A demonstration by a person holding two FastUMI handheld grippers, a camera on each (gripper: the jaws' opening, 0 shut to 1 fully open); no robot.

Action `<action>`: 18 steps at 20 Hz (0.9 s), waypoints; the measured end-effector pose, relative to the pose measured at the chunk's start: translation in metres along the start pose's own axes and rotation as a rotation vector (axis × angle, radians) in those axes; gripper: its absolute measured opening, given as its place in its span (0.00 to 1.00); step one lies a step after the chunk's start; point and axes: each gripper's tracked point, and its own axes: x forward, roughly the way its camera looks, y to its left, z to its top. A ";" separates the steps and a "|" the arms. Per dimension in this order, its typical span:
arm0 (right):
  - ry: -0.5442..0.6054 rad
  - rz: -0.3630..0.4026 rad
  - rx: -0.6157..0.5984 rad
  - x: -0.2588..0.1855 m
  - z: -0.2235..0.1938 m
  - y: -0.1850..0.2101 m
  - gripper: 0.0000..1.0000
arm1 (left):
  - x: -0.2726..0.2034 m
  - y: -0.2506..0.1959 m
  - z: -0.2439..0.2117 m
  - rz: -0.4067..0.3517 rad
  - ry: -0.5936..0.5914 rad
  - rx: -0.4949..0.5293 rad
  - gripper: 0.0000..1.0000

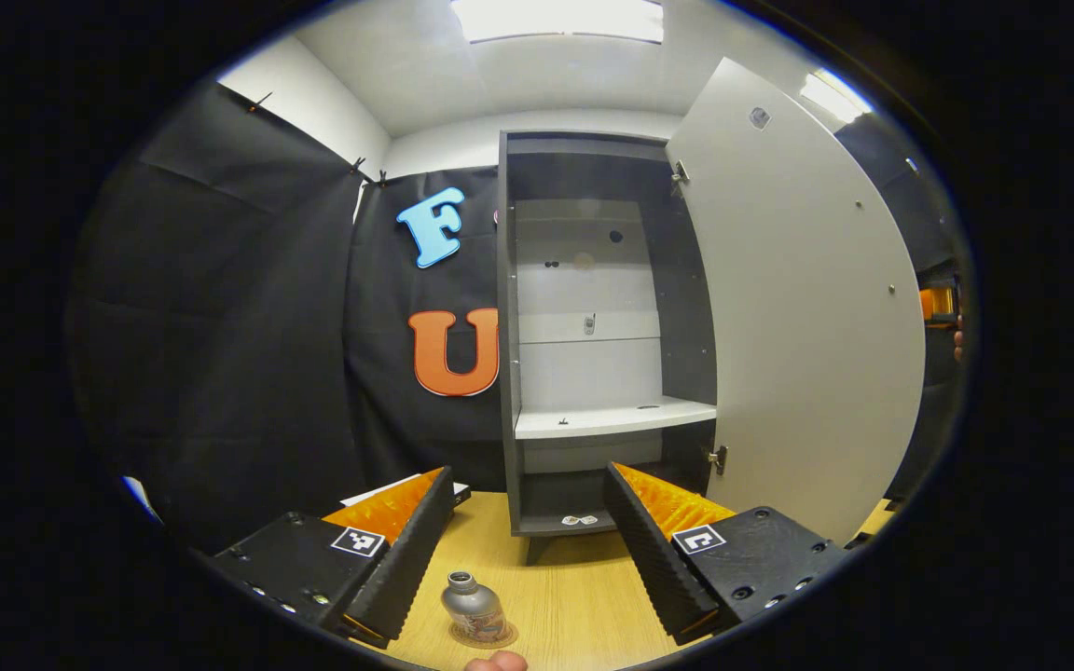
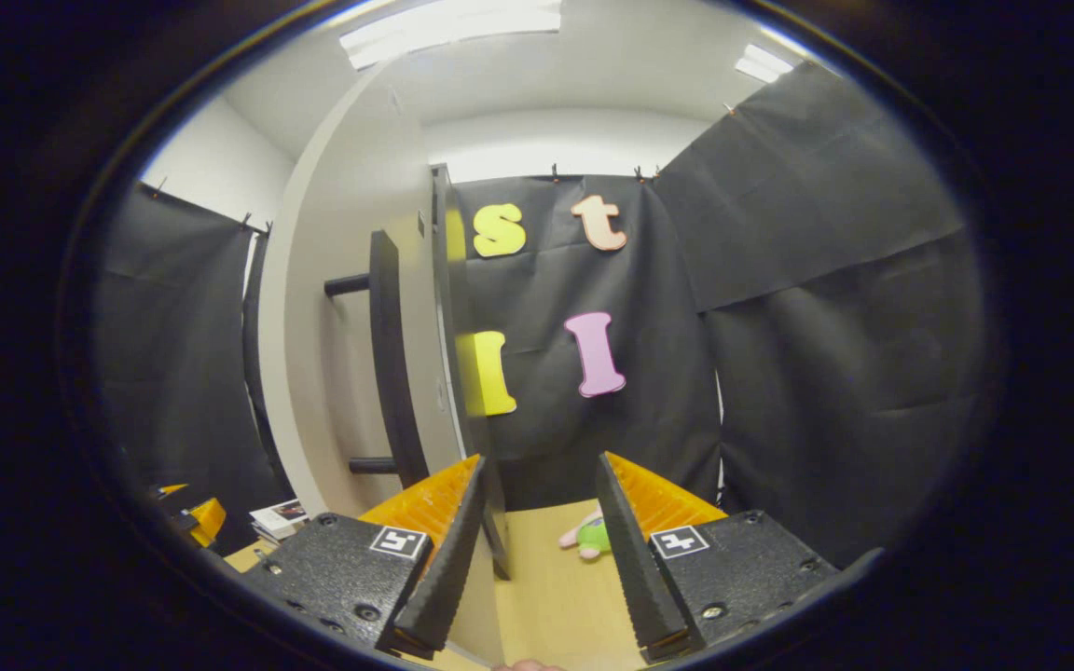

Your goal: Open the cabinet door with the right hand, grasp the bottle in the cabinet with the left hand and place it on the coaster, then close the cabinet door with the right hand.

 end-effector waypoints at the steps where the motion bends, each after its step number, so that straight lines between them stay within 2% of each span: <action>1: 0.003 0.012 0.018 0.001 0.000 0.000 0.73 | -0.003 -0.005 0.005 -0.017 -0.003 -0.024 0.96; 2: 0.006 0.019 0.037 0.003 -0.002 -0.001 0.73 | -0.005 -0.010 0.009 -0.035 -0.009 -0.041 0.96; 5: 0.014 0.050 0.085 0.007 -0.003 0.004 0.74 | -0.015 -0.005 0.020 -0.015 -0.011 -0.024 0.96; 7: 0.010 0.045 0.064 0.006 -0.001 0.004 0.71 | -0.021 -0.007 0.022 -0.011 -0.005 -0.015 0.95; 11: 0.003 0.039 -0.009 0.003 0.000 0.009 0.72 | -0.026 -0.012 0.021 -0.013 -0.004 -0.014 0.96; 12: 0.008 0.047 -0.022 0.003 0.000 0.012 0.72 | -0.027 -0.011 0.018 -0.011 0.002 -0.011 0.96; 13: 0.017 0.062 -0.036 0.002 -0.001 0.018 0.67 | -0.029 -0.012 0.017 -0.012 0.004 -0.004 0.96; 14: 0.028 0.076 -0.047 0.002 -0.003 0.022 0.67 | -0.030 -0.014 0.017 -0.015 0.001 0.003 1.00; 15: 0.033 0.091 -0.055 0.001 -0.003 0.029 0.67 | -0.031 -0.015 0.016 -0.018 0.002 0.010 1.00; 16: 0.036 0.111 -0.056 0.001 -0.004 0.036 0.71 | -0.035 -0.016 0.014 -0.018 0.003 0.015 1.00; 17: 0.039 0.130 -0.048 0.000 -0.006 0.043 0.71 | -0.035 -0.016 0.011 -0.017 0.004 0.019 1.00; 18: 0.045 0.152 -0.033 0.000 -0.010 0.051 0.67 | -0.035 -0.018 0.009 -0.015 0.004 0.023 0.96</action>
